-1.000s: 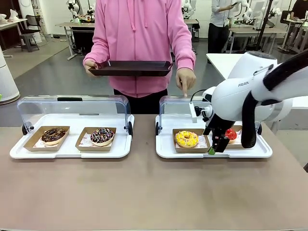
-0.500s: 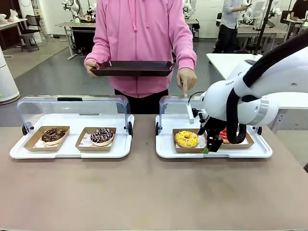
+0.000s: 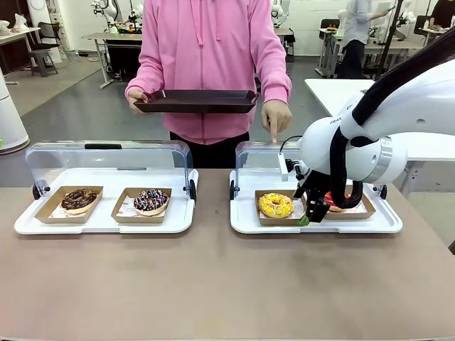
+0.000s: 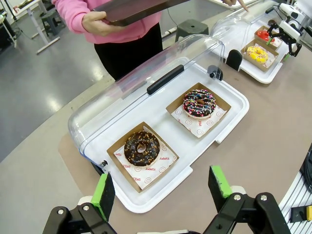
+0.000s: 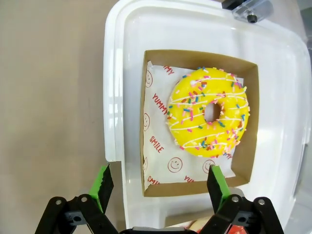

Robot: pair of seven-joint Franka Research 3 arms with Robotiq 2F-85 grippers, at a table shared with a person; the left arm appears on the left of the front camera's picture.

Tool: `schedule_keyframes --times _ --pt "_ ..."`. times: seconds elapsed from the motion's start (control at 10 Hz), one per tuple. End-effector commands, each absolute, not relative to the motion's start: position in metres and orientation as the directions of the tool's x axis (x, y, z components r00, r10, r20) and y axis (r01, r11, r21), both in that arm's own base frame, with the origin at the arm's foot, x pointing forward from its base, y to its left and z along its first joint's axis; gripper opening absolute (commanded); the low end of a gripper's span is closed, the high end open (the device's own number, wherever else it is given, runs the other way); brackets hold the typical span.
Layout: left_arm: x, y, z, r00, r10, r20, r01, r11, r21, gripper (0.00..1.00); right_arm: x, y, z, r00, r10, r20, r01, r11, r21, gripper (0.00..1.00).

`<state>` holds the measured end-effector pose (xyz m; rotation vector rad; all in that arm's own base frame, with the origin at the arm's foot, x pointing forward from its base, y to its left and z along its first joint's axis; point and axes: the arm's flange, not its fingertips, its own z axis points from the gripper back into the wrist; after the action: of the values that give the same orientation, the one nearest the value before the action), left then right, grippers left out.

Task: Provide the desired donut to the person.
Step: Pick up and lift the Paper togo box containing the Donut pointed at by the person.

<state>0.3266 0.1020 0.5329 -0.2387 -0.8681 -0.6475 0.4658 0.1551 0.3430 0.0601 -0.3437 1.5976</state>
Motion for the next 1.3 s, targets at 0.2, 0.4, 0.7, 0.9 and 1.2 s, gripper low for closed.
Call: schedule_keyframes --times 0.2,0.4,0.7,0.9,1.2 --pt "0.327 0.103 0.532 0.469 -0.429 0.772 0.618 0.784 0.06 1.0 0.47 0.153 0.335 -0.103 0.955 0.277 -0.979 -0.047 -0.201 0.46" --pt "0.327 0.103 0.532 0.469 -0.429 0.772 0.618 0.784 0.06 1.0 0.473 0.15 0.33 -0.109 0.954 0.28 -0.98 -0.057 -0.19 0.0" --pt "0.327 0.103 0.532 0.469 -0.429 0.772 0.618 0.784 0.06 1.0 0.479 0.148 0.32 -0.122 0.962 0.243 -0.983 -0.083 -0.163 0.07" --pt "0.327 0.103 0.532 0.469 -0.429 0.772 0.618 0.784 0.06 1.0 0.485 0.148 0.312 -0.128 0.963 0.238 -0.983 -0.092 -0.156 0.0" --pt "0.327 0.103 0.532 0.469 -0.429 0.772 0.618 0.784 0.06 1.0 0.482 0.148 0.316 -0.131 0.958 0.255 -0.984 -0.095 -0.149 0.0"
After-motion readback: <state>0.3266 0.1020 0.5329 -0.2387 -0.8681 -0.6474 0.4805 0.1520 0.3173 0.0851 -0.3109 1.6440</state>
